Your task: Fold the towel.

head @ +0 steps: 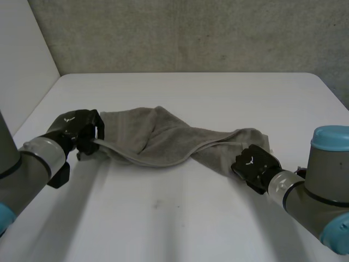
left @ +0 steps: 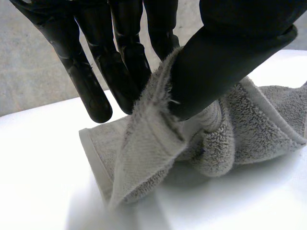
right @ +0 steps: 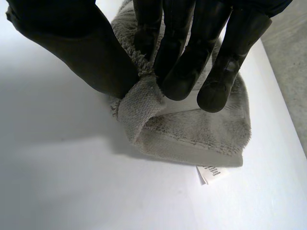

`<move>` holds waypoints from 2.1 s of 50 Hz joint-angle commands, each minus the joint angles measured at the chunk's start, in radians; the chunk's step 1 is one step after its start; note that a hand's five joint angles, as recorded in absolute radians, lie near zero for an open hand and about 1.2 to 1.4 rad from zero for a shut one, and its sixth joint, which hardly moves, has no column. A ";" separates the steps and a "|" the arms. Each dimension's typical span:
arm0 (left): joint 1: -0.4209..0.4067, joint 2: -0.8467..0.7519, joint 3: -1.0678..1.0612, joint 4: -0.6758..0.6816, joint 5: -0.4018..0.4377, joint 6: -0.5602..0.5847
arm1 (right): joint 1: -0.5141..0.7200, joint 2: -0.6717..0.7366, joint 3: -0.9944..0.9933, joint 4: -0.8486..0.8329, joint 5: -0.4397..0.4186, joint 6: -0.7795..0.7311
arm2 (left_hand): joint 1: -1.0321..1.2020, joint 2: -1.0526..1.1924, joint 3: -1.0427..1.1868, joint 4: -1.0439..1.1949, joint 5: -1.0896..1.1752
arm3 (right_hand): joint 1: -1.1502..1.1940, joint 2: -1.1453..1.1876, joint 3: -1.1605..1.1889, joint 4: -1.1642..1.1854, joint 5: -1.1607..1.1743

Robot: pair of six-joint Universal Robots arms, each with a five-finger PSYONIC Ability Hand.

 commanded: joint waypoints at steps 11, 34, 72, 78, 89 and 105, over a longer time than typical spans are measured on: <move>0.015 0.256 -0.114 0.007 0.006 0.024 | -0.105 -0.206 0.112 0.369 -0.017 -0.070 | 0.205 0.179 0.180 0.178 0.191 | 0.086 0.092 0.051 0.050 0.056; 0.004 0.358 -0.056 0.010 0.023 0.026 | -0.262 -0.217 -0.129 0.486 -0.283 0.221 | 0.205 0.179 0.180 0.178 0.191 | -1.136 -1.130 -1.171 -1.172 -1.166; -0.033 0.390 0.179 -0.048 0.023 0.026 | -0.090 0.375 -0.870 0.710 -0.361 0.610 | 0.202 0.176 0.177 0.176 0.189 | -1.136 -1.130 -1.171 -1.172 -1.166; -0.033 0.388 0.187 -0.048 0.023 0.026 | -0.027 0.476 -0.965 0.727 -0.392 0.611 | 0.202 0.176 0.177 0.176 0.189 | -1.136 -1.130 -1.171 -1.172 -1.166; -0.014 0.368 0.216 -0.040 0.024 0.026 | 0.030 0.599 -1.167 0.734 -0.378 0.619 | 0.205 0.179 0.180 0.178 0.191 | -0.312 -0.306 -0.347 -0.348 -0.342; 0.007 -0.214 0.996 0.061 -0.043 0.042 | 0.024 0.391 -1.549 0.357 -0.057 0.625 | 0.205 0.179 0.180 0.178 0.191 | 0.086 0.092 0.051 0.050 0.056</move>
